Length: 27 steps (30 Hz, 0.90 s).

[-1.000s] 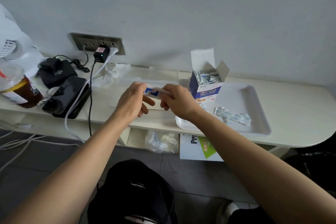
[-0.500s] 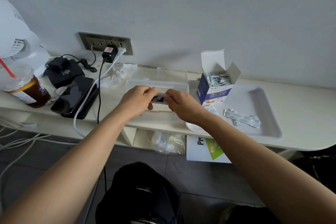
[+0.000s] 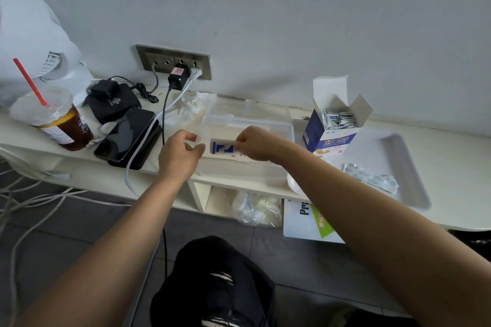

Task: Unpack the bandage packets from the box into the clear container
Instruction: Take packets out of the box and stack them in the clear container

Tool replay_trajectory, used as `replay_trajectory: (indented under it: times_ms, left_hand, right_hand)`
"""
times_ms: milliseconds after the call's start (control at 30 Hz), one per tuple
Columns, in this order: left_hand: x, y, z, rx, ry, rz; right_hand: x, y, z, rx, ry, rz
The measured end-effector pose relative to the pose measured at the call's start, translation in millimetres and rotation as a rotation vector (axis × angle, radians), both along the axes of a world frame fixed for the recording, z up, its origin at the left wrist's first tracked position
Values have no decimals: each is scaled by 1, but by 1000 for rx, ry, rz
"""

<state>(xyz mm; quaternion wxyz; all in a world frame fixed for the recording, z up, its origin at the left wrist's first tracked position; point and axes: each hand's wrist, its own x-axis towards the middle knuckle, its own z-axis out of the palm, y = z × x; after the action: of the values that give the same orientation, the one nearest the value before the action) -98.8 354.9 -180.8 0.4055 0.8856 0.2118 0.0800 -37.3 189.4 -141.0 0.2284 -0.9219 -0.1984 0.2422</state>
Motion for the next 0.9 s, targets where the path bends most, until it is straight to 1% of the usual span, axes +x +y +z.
replay_trajectory:
  times_ms: [100,200,333,533,633,767,900]
  left_hand:
    - [-2,1,-6,-49,-40,-3]
    - [-4,2,-8,-95,-75,-8]
    - [-3,0,-9,-90,-95,-11]
    - [-3,2,-13,-90,-95,-4]
    - [-3,2,-14,-114,-96,5]
    - [-4,0,-12,-107,-95,14]
    - [-6,-1,-7,-56,-88,14]
  right_hand:
    - [1,16,-12,-86,115,39]
    - [8,24,-12,-114,194,87]
    - [14,27,-14,-42,184,39]
    - [16,25,-28,-72,118,10]
    - [20,25,-33,-28,97,-26]
    - [17,21,-31,19,176,39]
    - [14,19,-23,-13,179,114]
